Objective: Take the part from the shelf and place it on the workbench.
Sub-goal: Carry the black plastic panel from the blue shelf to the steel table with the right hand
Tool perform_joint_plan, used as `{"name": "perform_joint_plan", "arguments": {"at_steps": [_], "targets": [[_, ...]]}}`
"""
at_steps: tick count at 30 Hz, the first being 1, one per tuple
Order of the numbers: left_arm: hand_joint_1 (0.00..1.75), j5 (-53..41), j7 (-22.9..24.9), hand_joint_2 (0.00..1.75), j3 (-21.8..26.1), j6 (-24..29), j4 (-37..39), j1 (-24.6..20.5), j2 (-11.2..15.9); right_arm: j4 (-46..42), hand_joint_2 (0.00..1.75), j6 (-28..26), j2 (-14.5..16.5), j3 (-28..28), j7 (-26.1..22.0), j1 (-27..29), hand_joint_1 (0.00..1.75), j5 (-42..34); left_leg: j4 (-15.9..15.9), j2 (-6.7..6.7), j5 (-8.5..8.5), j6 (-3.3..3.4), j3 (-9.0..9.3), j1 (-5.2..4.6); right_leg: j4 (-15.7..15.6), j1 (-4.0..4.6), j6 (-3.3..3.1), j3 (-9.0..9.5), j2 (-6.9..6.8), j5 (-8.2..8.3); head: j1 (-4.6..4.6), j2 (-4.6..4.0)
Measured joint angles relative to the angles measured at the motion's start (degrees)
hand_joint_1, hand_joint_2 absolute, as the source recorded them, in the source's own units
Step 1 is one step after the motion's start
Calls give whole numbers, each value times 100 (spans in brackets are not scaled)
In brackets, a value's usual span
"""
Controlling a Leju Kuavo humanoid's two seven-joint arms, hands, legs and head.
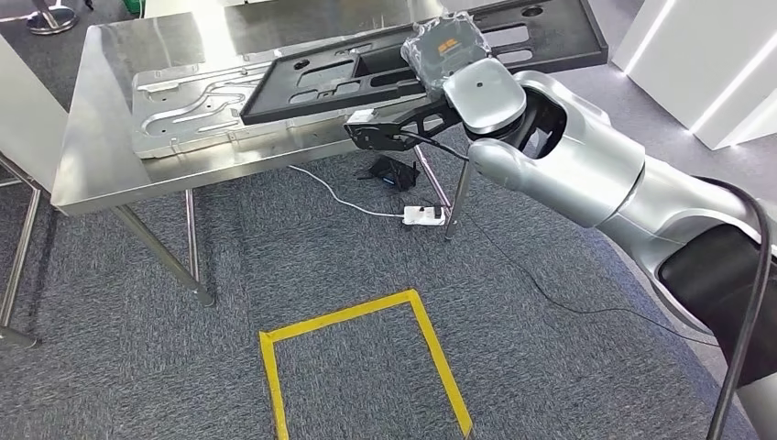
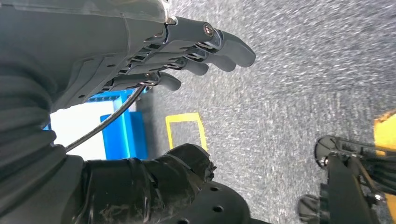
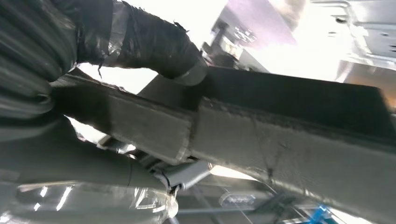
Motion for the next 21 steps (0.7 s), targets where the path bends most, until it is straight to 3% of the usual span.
{"name": "perform_joint_plan", "arguments": {"at_steps": [2,4,9,12,14,15,16,18,19,21], "targets": [[0,0,0,175,0,0,0,8,-2,6,175,-3,-3,0,-2,6,175,-5,55,-49,-82,-37,41,-1,-686,-1,-22,261,11,443,0,0],[0,-1,-1,175,0,1,0,6,-4,7,175,-9,-3,0,-4,4,175,-5,125,-79,-150,-91,38,-12,-1200,7,-61,482,37,612,-6,0],[0,3,2,175,-2,5,0,15,-7,15,175,-16,-4,0,-3,6,175,-8,284,-37,-282,-225,-52,-13,-1339,-10,-188,577,44,573,-21,0],[0,14,10,175,-3,-1,0,13,-13,15,175,-24,-3,0,-2,12,175,-7,1240,47,-675,-324,-539,36,-1357,-21,-248,638,38,537,-48,0],[0,19,11,175,-3,-9,0,13,-13,15,175,-27,-3,0,-3,35,175,-7,1683,63,-713,-348,-838,55,-1356,-19,-252,679,36,501,-48,0],[0,23,12,175,-3,-13,0,14,-13,15,175,-28,-3,0,-3,43,175,-7,1597,66,-575,-342,-841,58,-1356,-18,-248,708,35,480,-48,0],[0,28,13,175,-3,-16,0,15,-11,15,175,-32,-2,0,-4,46,175,-7,1290,68,-345,-322,-727,57,-1356,-15,-242,746,34,456,-48,0],[0,43,13,175,-3,-16,1,14,-1,16,175,-45,-1,0,-4,40,175,-6,508,81,35,-251,-376,31,-1367,-9,-220,817,30,409,-47,0],[0,49,11,175,-2,-16,2,8,5,17,175,-54,-1,0,-4,35,175,-5,235,85,112,-214,-240,10,-1377,-8,-198,837,29,395,-45,0],[0,55,8,175,-2,-12,2,-1,13,19,175,-67,0,0,-11,35,175,-3,73,83,84,-166,-143,-30,-1413,-10,-139,853,26,389,-44,0]]}}
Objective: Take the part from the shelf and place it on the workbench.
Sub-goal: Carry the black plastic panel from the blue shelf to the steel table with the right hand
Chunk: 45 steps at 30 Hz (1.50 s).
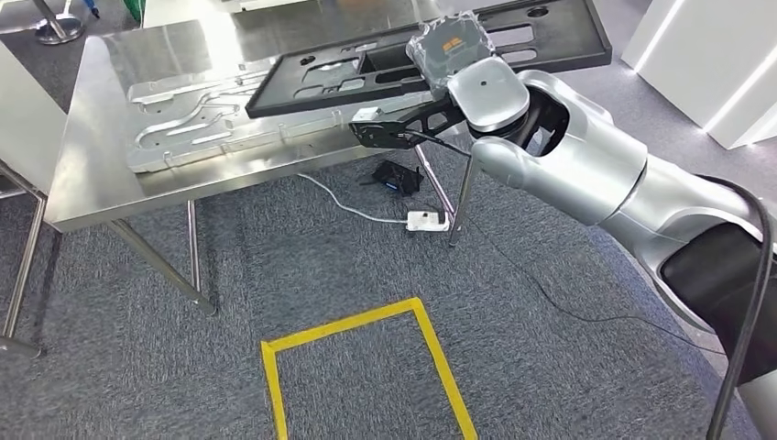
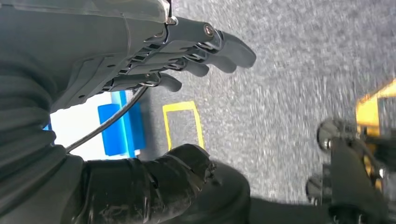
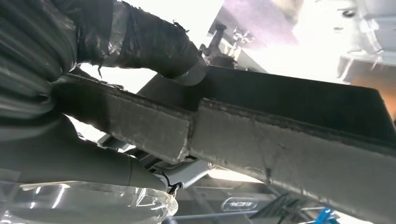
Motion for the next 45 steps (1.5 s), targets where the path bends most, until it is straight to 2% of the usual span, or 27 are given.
{"name": "perform_joint_plan", "arguments": {"at_steps": [2,4,7,8,9,10,11,13,14,17,19,22,23,24,25,27,28,29,31,34,36,38,39,40,42,43,45], "targets": [[0,0,-3,175,0,7,0,0,6,4,175,-7,2,0,-23,5,175,1,-102,-4,20,48,59,15,-24,1,66,25,-7,-14,6,0],[0,1,-5,175,0,9,0,3,7,15,175,-15,3,0,-49,-4,175,7,-212,0,45,102,151,46,229,12,98,-86,-7,-165,22,0],[0,2,-8,175,0,-2,0,-4,2,28,175,-24,9,0,-72,19,175,17,-219,-3,5,155,196,54,1256,13,119,-673,0,-555,29,0],[0,2,-9,175,0,-4,0,-4,1,34,175,-24,11,0,-76,42,175,17,-201,-12,-22,158,205,56,1467,8,131,-826,-2,-561,29,0],[0,2,-11,175,0,-5,0,-1,-1,42,175,-23,11,0,-77,60,175,17,-176,-25,-55,151,220,61,1467,0,142,-879,-3,-452,30,0],[0,2,-12,175,0,-5,0,2,-4,49,175,-23,11,0,-77,70,175,17,-143,-42,-96,135,241,68,1249,-11,151,-818,-5,-247,32,0],[0,2,-12,175,0,-5,0,6,-8,55,175,-24,12,0,-77,73,175,17,-105,-59,-145,110,264,74,875,-25,158,-674,-6,-10,33,0],[0,2,-13,175,0,-4,0,4,-9,63,175,-26,15,0,-78,66,175,17,-16,-87,-242,45,274,60,271,-30,147,-385,4,227,28,0],[0,2,-14,175,0,-4,0,2,-7,67,175,-26,18,0,-78,67,175,17,15,-97,-273,17,268,51,140,-22,128,-319,10,235,23,0],[0,5,-15,175,0,-4,0,5,-8,79,175,-26,25,0,-78,71,175,17,35,-103,-312,-47,259,55,112,-11,29,-299,15,187,21,0],[0,6,-12,175,0,-4,0,12,-13,84,175,-27,32,0,-77,61,175,19,243,-69,-436,-108,167,68,98,-33,-32,-273,14,174,8,0],[0,2,-10,175,1,-8,0,8,-13,94,175,-42,54,0,-77,60,175,19,1250,-23,-810,-186,-383,94,96,-30,-83,-230,17,135,-10,0],[0,1,-10,175,1,-15,0,8,-13,105,175,-63,70,0,-81,69,175,19,1505,-20,-839,-191,-556,97,97,-24,-90,-211,17,118,-10,0],[0,1,-11,175,2,-26,0,10,-14,125,175,-97,95,0,-90,79,175,18,1565,-19,-759,-183,-640,97,97,-18,-93,-185,17,97,-10,0],[0,2,-11,175,2,-36,0,11,-14,154,175,-146,127,0,-105,87,175,17,1401,-19,-573,-158,-613,93,97,-10,-93,-151,19,74,-9,0],[0,2,-18,175,2,-48,0,11,-9,236,175,-266,213,0,-148,84,175,19,676,-16,-119,-62,-334,65,84,6,-88,-67,20,24,-7,0],[0,1,-21,175,2,-49,0,8,-3,285,175,-325,255,0,-171,70,175,29,346,-12,13,-11,-186,41,74,13,-78,-35,21,5,-7,0],[0,-2,-20,175,2,-52,0,0,3,339,175,-378,300,0,-196,51,175,49,130,-5,60,31,-79,18,62,13,-61,-16,18,-8,-5,0],[0,-13,-5,175,1,-70,0,-9,23,475,175,-488,397,0,-260,19,175,99,-10,1,22,74,-2,-16,23,8,-4,2,11,-16,-7,0],[0,-52,9,175,0,-113,0,0,44,737,175,-686,585,-2,-404,-20,175,181,-217,9,66,99,137,38,133,22,72,-41,0,-108,11,0],[0,-70,3,175,0,-128,0,-9,39,931,175,-805,728,-2,-502,-64,175,256,-284,17,69,118,203,47,688,27,87,-327,1,-352,22,0],[0,-82,-4,175,0,-132,0,-23,31,1113,175,-862,868,-1,-582,-66,175,300,-256,12,23,142,219,50,1355,15,108,-732,2,-539,22,0],[0,-88,-3,175,0,-131,0,-25,23,1193,175,-868,922,-1,-613,-53,175,309,-228,0,-11,141,228,57,1482,5,123,-845,1,-495,21,0],[0,-92,3,175,0,-128,0,-24,11,1262,175,-864,964,0,-637,-42,175,313,-188,-18,-55,130,240,68,1397,-9,139,-857,-2,-341,24,0],[0,-96,25,175,0,-118,0,-10,-19,1344,175,-845,1008,0,-654,-54,175,319,-70,-55,-170,81,259,94,790,-35,159,-647,-6,85,25,0],[0,-94,40,175,-1,-111,1,-6,-29,1364,175,-832,1026,0,-654,-75,175,321,7,-71,-232,44,250,90,493,-38,157,-517,-3,210,25,0],[0,-90,75,175,-1,-98,2,-1,-43,1394,175,-802,1063,0,-652,-114,175,325,96,-88,-307,-21,217,79,238,-20,107,-394,12,216,18,0]]}}
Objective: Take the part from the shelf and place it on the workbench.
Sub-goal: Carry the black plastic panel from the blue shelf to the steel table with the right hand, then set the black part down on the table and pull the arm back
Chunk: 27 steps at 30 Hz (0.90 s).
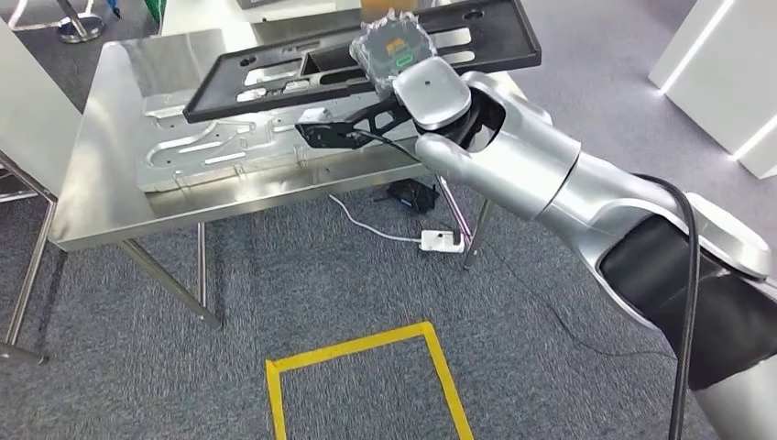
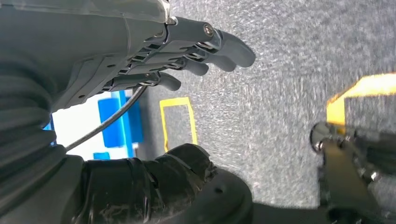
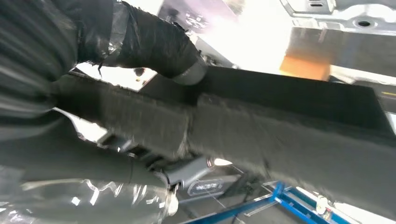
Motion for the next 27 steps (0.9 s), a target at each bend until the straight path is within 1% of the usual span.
{"name": "perform_joint_plan", "arguments": {"at_steps": [1,3,4,5,6,7,8,9,10,11,12,13,14,15,17,18,19,20,21,23,24,25,26,27], "targets": [[0,3,14,175,-1,4,0,0,-9,15,175,19,21,0,2,-13,175,0,13,-3,-12,-26,-9,-8,-27,11,-32,16,10,-29,-1,0],[0,7,29,175,-2,7,-1,4,-34,42,175,51,49,0,7,-19,175,-1,17,7,-48,-64,0,2,-60,-3,-95,39,20,-51,-2,0],[0,9,27,175,-3,7,-1,6,-46,53,175,59,61,0,9,-23,175,0,105,21,-105,-90,-38,7,-79,-18,-124,65,22,-59,-9,0],[0,10,21,175,-4,6,-1,8,-54,62,175,61,71,0,10,-27,175,0,305,36,-204,-121,-139,15,-95,-31,-151,94,24,-67,-16,0],[0,8,11,175,-5,2,-2,9,-60,70,175,63,82,0,12,-25,175,-3,620,54,-329,-153,-307,27,-103,-32,-171,121,26,-80,-25,0],[0,3,-3,175,-5,-3,-2,8,-61,75,175,68,91,0,18,-16,175,-6,998,64,-450,-180,-524,36,-107,-30,-185,145,28,-98,-31,0],[0,-3,-16,175,-5,-8,-2,8,-62,79,175,76,94,0,29,2,175,-9,1331,68,-518,-196,-735,43,-107,-28,-193,172,30,-121,-30,0],[0,-8,-28,175,-5,-11,-2,10,-63,82,175,91,95,0,45,23,175,-12,1516,70,-495,-203,-884,47,-106,-25,-196,204,30,-147,-31,0],[0,-13,-39,175,-5,-9,-2,13,-65,83,175,111,95,0,63,39,175,-11,1490,70,-360,-197,-934,47,-106,-24,-193,243,31,-177,-30,0],[0,-14,-48,175,-5,-3,-2,17,-66,84,175,132,95,0,79,46,175,-10,1254,70,-136,-181,-877,47,-106,-24,-188,289,32,-208,-30,0],[0,-15,-56,175,-5,4,-2,21,-67,84,175,151,95,0,92,44,175,-9,867,70,125,-154,-747,45,-110,-24,-178,338,33,-244,-30,0],[0,-16,-62,175,-5,13,-2,24,-68,84,175,163,94,0,102,34,175,-7,518,69,312,-126,-593,31,-119,-16,-163,379,37,-274,-30,0],[0,-17,-64,175,-5,20,-2,24,-68,83,175,169,94,0,108,22,175,-5,232,68,416,-93,-460,12,-131,-11,-143,407,42,-295,-30,0],[0,-19,-65,175,-5,25,-1,20,-68,83,175,174,94,0,111,14,175,-3,59,67,429,-62,-373,-8,-148,-7,-118,423,43,-305,-28,0],[0,-24,-63,175,-6,29,-1,14,-68,83,175,193,93,0,113,8,175,1,-52,60,358,-10,-305,-36,-198,-3,-56,446,36,-307,-27,0],[0,-27,-62,175,-7,32,0,17,-69,83,175,204,91,0,115,11,175,2,-105,54,347,13,-265,-24,-208,-6,-25,459,24,-321,-23,0],[0,-28,-60,175,-7,33,0,22,-75,83,175,216,88,0,121,8,175,5,-157,45,349,38,-218,-13,-157,-4,-1,448,15,-362,-19,0],[0,-30,-58,175,-8,35,1,26,-82,83,175,227,84,0,132,2,175,9,-209,35,350,66,-165,0,0,1,14,380,10,-446,-12,0],[0,-30,-57,175,-8,35,1,29,-89,83,175,239,80,0,145,0,175,13,-241,23,346,95,-122,12,279,4,17,238,7,-569,-7,0],[0,-36,-60,175,-8,35,1,23,-97,81,175,264,75,0,166,21,175,18,-237,-16,311,145,-87,5,1014,17,26,-188,7,-819,-5,0],[0,-38,-61,175,-8,35,1,21,-99,81,175,274,71,0,170,45,175,19,-222,-52,286,157,-75,3,1260,19,35,-362,6,-841,-6,0],[0,-41,-63,175,-8,35,1,22,-103,81,175,279,67,0,172,67,175,19,-199,-96,258,159,-61,2,1311,16,41,-448,7,-753,-4,0],[0,-42,-63,175,-8,35,1,24,-109,81,175,280,61,0,173,80,175,19,-167,-149,224,149,-48,2,1140,10,41,-424,13,-562,-4,0],[0,-42,-63,175,-8,35,1,27,-114,81,175,280,54,0,175,82,175,19,-125,-203,184,132,-35,3,800,2,36,-312,46,-310,-3,0]]}}
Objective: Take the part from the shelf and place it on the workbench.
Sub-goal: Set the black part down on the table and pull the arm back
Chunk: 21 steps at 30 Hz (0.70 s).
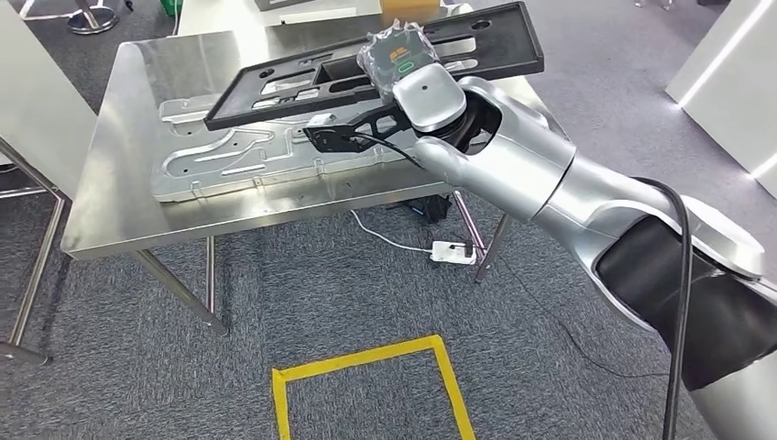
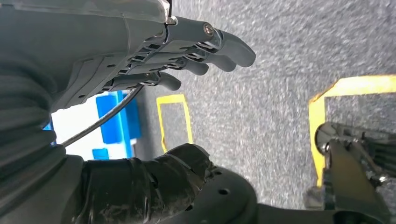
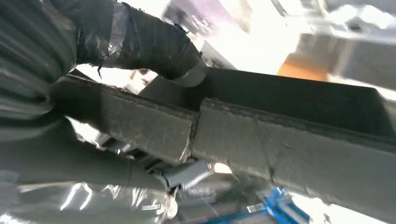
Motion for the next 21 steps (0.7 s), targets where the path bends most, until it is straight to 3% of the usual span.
{"name": "perform_joint_plan", "arguments": {"at_steps": [2,4,6,8,9,11,13,15,17,19,21], "targets": [[0,1,0,175,0,0,0,0,-14,-2,175,-1,-17,0,2,-6,175,2,98,-94,-81,-48,-23,-4,-626,-20,-28,256,180,281,-10,0],[0,1,-2,175,0,1,-1,-7,-21,-6,175,-1,-29,1,2,6,175,4,142,-179,-110,-108,-78,17,-845,-7,-62,364,284,266,-17,0],[0,-1,-3,175,-1,4,0,-2,-19,-14,175,-2,-29,1,0,9,175,4,125,-251,-113,-168,-105,48,-906,0,-108,404,203,255,-12,0],[0,4,-2,175,-3,4,2,14,-24,-20,175,-9,-30,1,1,-3,175,-3,273,-107,-193,-235,-173,43,-988,-31,-165,498,123,248,-35,0],[0,3,-2,175,-5,5,2,16,-27,-25,175,-10,-31,0,2,-7,175,-12,505,21,-287,-270,-291,47,-1022,-45,-187,555,90,237,-46,0],[0,-1,2,175,-7,5,2,6,-35,-29,175,-2,-32,0,3,-3,175,-31,1197,225,-480,-334,-681,72,-1044,-47,-211,638,34,194,-71,0],[0,-5,8,175,-7,7,2,0,-37,-31,175,10,-33,0,3,13,175,-43,1567,276,-438,-363,-979,96,-1041,-55,-207,708,-4,134,-73,0],[0,-5,17,175,-7,9,2,4,-35,-33,175,24,-34,0,3,18,175,-46,1131,288,-22,-357,-873,105,-1040,-65,-185,805,-26,60,-72,0],[0,-4,24,175,-8,7,2,5,-35,-43,175,35,-38,0,3,4,175,-46,409,306,345,-327,-560,83,-1049,-63,-138,894,-38,-13,-75,0],[0,-3,24,175,-9,4,2,-7,-36,-61,175,44,-47,0,3,-14,175,-49,75,320,358,-273,-392,44,-1066,-45,-78,916,-44,-49,-80,0],[0,-4,20,175,-10,0,2,-14,-36,-74,175,43,-56,0,1,-18,175,-51,20,311,289,-201,-358,31,-1102,-35,-10,929,-56,-69,-80,0]]}}
